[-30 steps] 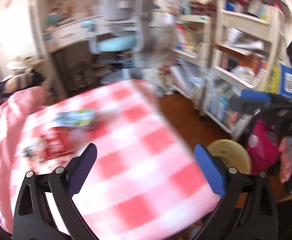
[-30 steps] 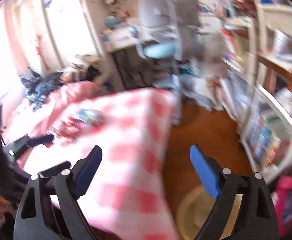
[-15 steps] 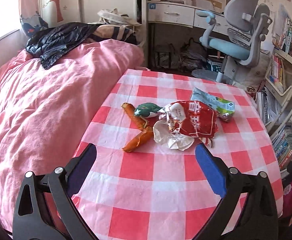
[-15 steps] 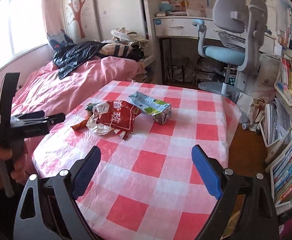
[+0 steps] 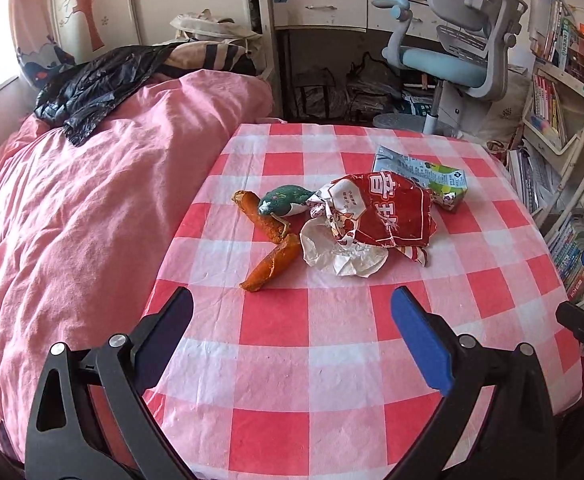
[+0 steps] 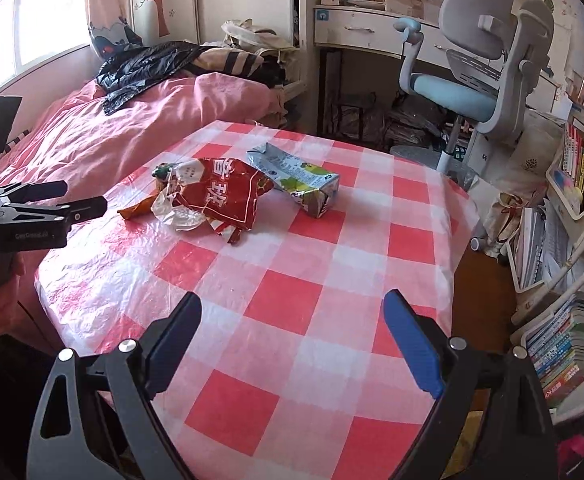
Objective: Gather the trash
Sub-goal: 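Return both grippers open to the table, then grasp the red snack bag with the right gripper while the left gripper grasps another orange snack stick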
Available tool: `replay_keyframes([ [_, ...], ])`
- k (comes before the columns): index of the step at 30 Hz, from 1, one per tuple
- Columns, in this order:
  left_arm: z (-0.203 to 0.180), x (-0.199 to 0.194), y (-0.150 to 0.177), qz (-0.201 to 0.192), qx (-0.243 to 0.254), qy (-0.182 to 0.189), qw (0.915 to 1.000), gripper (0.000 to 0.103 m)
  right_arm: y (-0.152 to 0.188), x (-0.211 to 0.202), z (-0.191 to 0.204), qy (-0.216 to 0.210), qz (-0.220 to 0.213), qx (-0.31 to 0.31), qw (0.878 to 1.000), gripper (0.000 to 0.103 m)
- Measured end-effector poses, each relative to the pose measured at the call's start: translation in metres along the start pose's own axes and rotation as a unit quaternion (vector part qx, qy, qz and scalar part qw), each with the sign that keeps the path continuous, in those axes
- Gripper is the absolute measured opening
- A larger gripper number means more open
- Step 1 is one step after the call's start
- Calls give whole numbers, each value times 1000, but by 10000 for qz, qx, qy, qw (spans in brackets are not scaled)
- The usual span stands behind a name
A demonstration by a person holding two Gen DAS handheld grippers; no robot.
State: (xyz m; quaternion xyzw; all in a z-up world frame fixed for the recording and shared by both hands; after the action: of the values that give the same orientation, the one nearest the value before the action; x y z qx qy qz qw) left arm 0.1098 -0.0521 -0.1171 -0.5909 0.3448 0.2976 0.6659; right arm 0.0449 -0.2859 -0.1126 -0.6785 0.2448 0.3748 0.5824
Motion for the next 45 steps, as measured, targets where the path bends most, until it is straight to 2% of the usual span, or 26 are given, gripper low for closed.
replay_keyframes([
  [15, 12, 3, 1, 95, -68, 57, 9999, 95, 3, 14, 19, 125, 241, -433, 9987, 89],
  [18, 15, 11, 2, 206, 210, 5, 9996, 95, 2, 13, 24, 113, 208, -520, 9984, 89],
  [22, 28, 25, 4, 330, 837, -35, 9959, 95, -7, 9, 40, -172, -13, -703, 9974, 89],
  [27, 48, 47, 2, 512, 834, 186, 9950, 95, -41, 27, 54, -290, -130, -1090, 9935, 89],
  [30, 52, 58, -2, 583, 621, 509, 9951, 95, -72, 45, 60, -368, -211, -1256, 9912, 89],
  [35, 49, 73, -10, 566, 814, 442, 9941, 95, -109, 87, 72, -597, -22, -1645, 9846, 89],
  [43, 34, 101, -28, 688, 913, 564, 9918, 79, -132, 142, 81, -1185, 417, -1689, 9776, 89],
  [45, 30, 106, -28, 750, 957, 620, 9906, 66, -125, 150, 86, -1316, 610, -1734, 9741, 88],
])
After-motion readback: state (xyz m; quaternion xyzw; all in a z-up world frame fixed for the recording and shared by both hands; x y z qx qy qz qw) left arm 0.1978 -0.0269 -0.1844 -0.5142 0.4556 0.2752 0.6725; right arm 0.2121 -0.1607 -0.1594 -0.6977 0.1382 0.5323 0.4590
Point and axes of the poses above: each gripper's, at about its wrist camera, not at the fingertips, and x roughly the way its jaws point, z to its left, y to its underside, the point moved 10 cm from there along x, roughly the way its jaws point, and after that the axes turned 7 degrees about z, right-handed, at the moved point
